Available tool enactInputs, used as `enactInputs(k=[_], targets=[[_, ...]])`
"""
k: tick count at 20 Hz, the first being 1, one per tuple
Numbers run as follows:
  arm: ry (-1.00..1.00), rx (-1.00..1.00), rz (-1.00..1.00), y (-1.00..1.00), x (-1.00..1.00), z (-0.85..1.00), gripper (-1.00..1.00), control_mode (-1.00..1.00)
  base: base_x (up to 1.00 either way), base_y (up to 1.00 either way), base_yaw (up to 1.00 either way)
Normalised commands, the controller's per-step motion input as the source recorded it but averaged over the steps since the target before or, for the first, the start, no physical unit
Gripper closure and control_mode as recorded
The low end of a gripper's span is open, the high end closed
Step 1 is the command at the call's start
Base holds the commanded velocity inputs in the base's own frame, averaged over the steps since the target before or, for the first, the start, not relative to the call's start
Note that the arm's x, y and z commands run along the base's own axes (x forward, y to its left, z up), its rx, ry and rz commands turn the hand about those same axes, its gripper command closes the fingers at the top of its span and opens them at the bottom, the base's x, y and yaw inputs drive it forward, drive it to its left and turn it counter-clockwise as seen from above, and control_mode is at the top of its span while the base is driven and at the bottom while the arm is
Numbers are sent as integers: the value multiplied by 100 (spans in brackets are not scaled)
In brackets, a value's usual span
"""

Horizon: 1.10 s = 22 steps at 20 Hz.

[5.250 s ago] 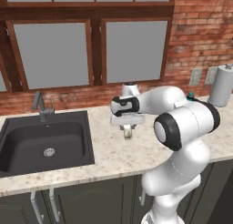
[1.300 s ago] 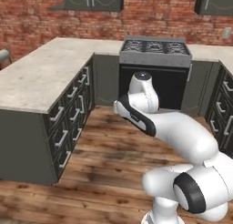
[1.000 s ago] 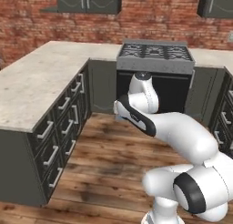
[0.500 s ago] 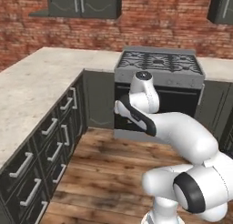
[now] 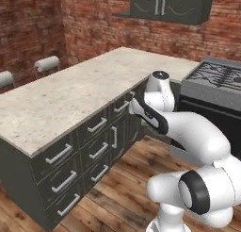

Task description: Move the drinks to the dining counter.

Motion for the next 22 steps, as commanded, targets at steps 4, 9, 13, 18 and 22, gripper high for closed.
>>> enactInputs(k=[4,9,13,18,22], targets=[[0,0,0,0,0,0,100,100,50,-2,77],[0,0,0,0,0,0,100,100,61,-10,72],[0,0,0,0,0,0,100,100,67,-42,59],[0,0,0,0,0,0,100,100,50,-50,22],[0,0,0,0,0,0,100,100,38,-49,14]])
